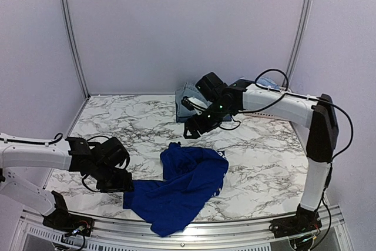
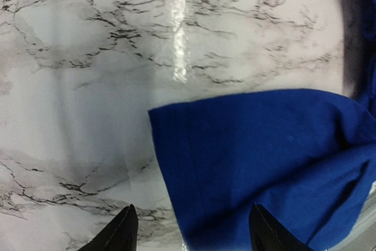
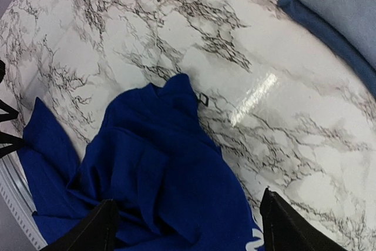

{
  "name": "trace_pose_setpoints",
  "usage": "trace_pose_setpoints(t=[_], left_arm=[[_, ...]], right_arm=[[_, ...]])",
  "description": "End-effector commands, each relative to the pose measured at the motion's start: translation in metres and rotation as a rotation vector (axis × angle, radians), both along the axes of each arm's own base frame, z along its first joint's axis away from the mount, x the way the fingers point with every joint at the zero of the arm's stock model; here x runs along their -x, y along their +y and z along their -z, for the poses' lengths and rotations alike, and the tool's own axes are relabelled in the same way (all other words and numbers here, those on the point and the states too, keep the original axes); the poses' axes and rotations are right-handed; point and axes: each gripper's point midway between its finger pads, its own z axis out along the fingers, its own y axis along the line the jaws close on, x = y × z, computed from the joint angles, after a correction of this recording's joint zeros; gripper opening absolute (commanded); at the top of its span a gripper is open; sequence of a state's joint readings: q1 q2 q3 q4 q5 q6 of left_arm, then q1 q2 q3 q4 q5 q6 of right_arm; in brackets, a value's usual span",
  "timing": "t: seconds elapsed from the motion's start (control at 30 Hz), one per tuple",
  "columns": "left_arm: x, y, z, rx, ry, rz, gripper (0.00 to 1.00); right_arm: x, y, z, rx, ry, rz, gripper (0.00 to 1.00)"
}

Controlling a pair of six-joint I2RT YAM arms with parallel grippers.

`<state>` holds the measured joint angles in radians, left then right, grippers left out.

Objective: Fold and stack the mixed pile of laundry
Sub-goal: Pick up the crumpled T-shirt from the center of the board.

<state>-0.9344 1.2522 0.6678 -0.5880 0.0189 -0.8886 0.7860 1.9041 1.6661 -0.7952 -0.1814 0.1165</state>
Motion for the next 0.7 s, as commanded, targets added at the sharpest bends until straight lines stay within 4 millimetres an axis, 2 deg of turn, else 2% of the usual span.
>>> trace_pose_setpoints(t=[0.0, 0.03, 0.17, 0.33, 0.47, 0.53, 0.6, 0.67], left_arm=[[-0.018, 0.011, 0.01, -0.105, -0.035, -0.101, 0.67], [-0.022, 0.011, 0.011, -0.116, -0.038, -0.112, 0.67], [-0.036, 0.008, 0.012, -0.135, -0.052, -0.148, 0.67], [-0.047, 0.01, 0.021, -0.139, -0.041, -0.18, 0.66], [-0.05, 0.006, 0.03, -0.122, -0.02, -0.179, 0.61], [-0.051, 0.005, 0.035, -0.118, -0.005, -0.18, 0.57], [-0.052, 0.004, 0.04, -0.109, 0.002, -0.182, 0.49], [-0.052, 0.003, 0.044, -0.085, 0.016, -0.188, 0.38]], right_arm=[[-0.012, 0.042, 0.0, 0.001, -0.078, -0.109, 0.81], [-0.012, 0.052, 0.013, 0.018, -0.068, -0.126, 0.81], [-0.016, 0.074, 0.037, 0.054, -0.056, -0.168, 0.82], [-0.025, 0.083, 0.071, 0.097, -0.04, -0.164, 0.83], [-0.022, 0.086, 0.095, 0.138, -0.02, -0.199, 0.81], [-0.02, 0.082, 0.104, 0.16, -0.001, -0.2, 0.75], [-0.018, 0.079, 0.105, 0.172, 0.005, -0.204, 0.61], [-0.018, 0.078, 0.096, 0.169, -0.005, -0.202, 0.43]])
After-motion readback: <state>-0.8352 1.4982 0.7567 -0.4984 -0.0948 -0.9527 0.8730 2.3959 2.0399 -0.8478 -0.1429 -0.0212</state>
